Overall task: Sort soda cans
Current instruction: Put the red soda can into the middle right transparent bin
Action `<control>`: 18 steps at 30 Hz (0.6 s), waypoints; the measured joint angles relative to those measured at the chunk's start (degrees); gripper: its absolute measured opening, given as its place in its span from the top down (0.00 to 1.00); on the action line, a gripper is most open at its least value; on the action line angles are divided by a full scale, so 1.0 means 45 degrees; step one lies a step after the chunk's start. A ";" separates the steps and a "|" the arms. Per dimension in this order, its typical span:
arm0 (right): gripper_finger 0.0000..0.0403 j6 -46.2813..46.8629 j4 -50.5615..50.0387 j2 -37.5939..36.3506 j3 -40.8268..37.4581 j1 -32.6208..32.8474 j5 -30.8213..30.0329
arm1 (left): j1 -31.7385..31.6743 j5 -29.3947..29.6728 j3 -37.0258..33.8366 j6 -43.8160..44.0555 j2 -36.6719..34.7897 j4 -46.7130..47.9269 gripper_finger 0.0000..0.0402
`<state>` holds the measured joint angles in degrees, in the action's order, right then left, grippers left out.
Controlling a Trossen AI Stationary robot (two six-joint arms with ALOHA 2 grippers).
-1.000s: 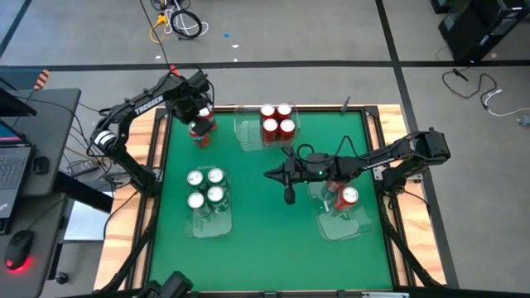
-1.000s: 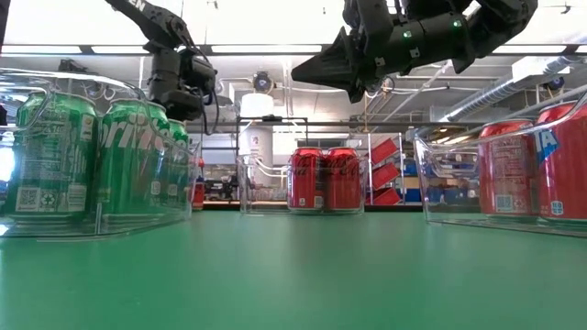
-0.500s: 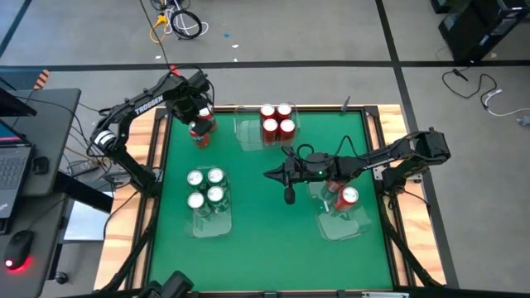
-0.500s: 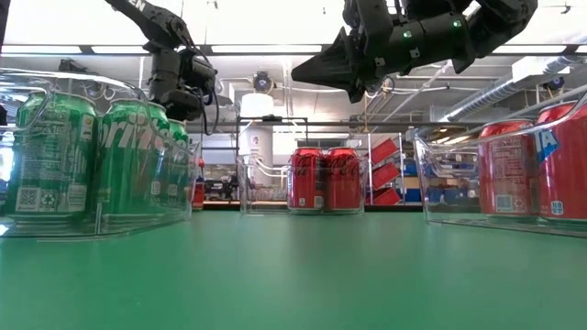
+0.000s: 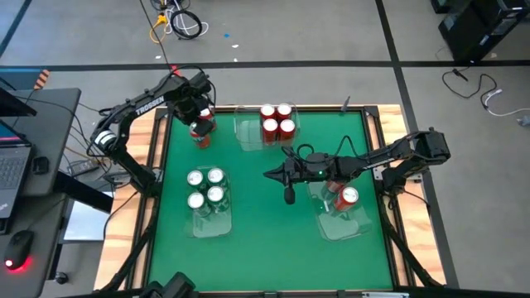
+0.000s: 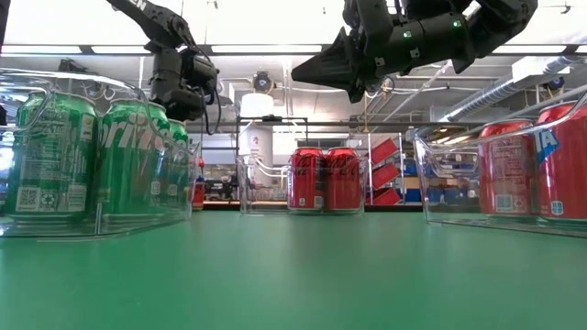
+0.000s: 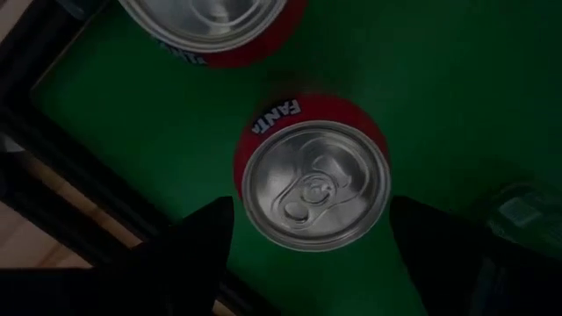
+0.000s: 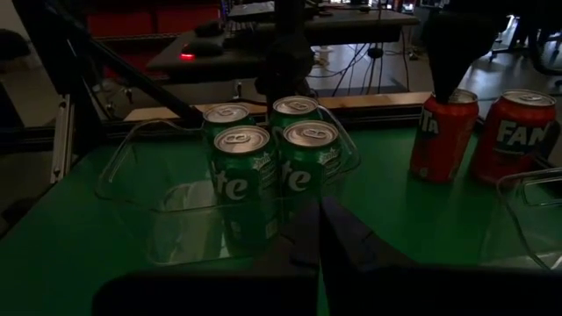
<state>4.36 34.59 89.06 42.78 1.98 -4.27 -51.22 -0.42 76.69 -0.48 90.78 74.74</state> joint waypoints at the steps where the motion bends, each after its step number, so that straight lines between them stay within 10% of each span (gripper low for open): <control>1: 1.00 -0.0003 0.0000 0.0000 0.0000 0.0000 0.0000 | -0.0005 0.0086 0.0000 0.0017 0.0000 -0.0003 0.23; 18: 1.00 0.0000 -0.0089 0.0000 0.0000 0.0000 0.0170 | 0.0000 -0.0051 -0.0189 0.0167 0.0640 -0.0198 0.23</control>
<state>4.36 34.19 89.06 42.78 1.98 -3.51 -51.22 -0.64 75.83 0.27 93.66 73.85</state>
